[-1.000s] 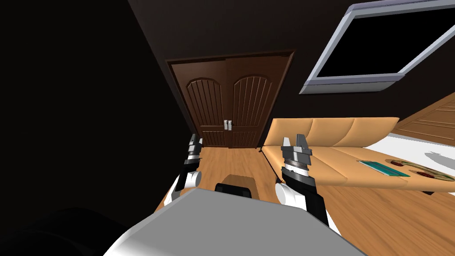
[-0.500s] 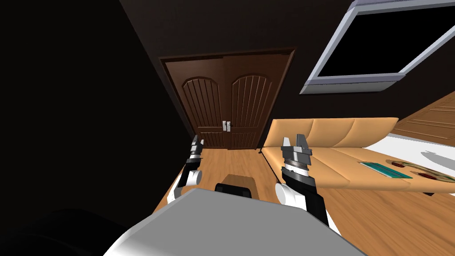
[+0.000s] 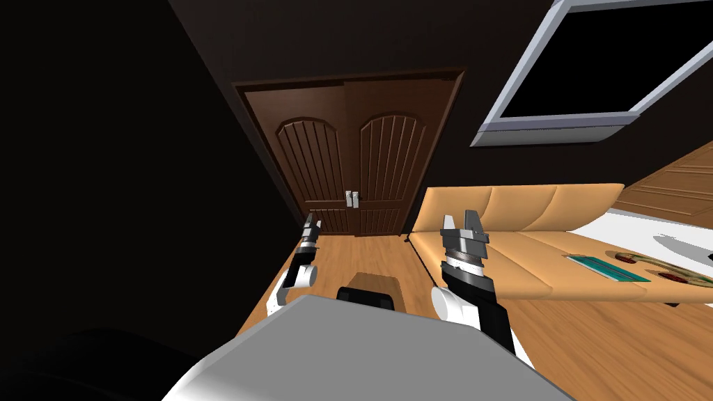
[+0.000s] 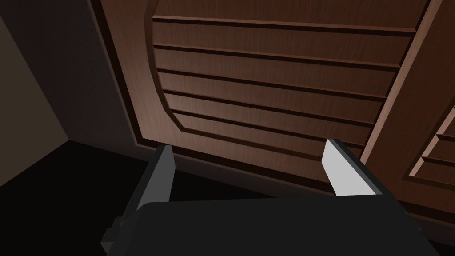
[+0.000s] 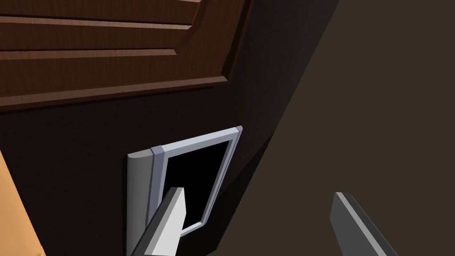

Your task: Pull the door open

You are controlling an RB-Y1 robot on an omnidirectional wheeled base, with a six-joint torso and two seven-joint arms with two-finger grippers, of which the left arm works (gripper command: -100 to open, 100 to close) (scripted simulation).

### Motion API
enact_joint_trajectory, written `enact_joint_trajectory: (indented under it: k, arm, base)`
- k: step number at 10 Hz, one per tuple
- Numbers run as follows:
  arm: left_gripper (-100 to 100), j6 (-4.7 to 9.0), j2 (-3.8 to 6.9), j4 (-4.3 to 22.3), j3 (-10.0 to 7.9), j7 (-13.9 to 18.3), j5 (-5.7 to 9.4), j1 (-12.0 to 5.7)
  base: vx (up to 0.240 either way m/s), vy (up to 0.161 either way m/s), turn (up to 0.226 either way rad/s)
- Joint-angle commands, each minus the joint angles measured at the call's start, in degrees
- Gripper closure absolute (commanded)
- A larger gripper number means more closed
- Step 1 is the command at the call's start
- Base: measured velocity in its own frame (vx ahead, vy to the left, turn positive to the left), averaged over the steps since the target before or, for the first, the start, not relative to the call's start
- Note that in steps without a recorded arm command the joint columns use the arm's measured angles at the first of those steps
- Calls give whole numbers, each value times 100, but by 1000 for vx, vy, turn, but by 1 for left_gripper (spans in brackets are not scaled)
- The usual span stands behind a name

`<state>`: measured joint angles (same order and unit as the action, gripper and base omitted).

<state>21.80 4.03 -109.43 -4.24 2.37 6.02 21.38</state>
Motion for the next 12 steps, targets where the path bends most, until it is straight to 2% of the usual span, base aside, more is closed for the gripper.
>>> enact_joint_trajectory:
  k: [1, 3, 4, 8, 9, 12]
  arm:
    - [-100, 9, 68, 200, -35, 30, 14, -73]
    - [-100, -23, 115, 409, -63, 42, 17, -175]
    - [-100, -55, 161, 618, -92, 54, 20, -277]
    - [-100, -119, 246, 1037, -148, 77, 27, -481]
    - [-100, -150, 286, 1244, -176, 89, 30, -583]
    - [-100, -196, 342, 1548, -216, 106, 34, -732]
  base:
    - [92, -15, -31]
    - [96, -19, -32]
    - [147, -31, -48]
    - [120, -23, -31]
    - [140, -18, -55]
    - [124, -33, -33]
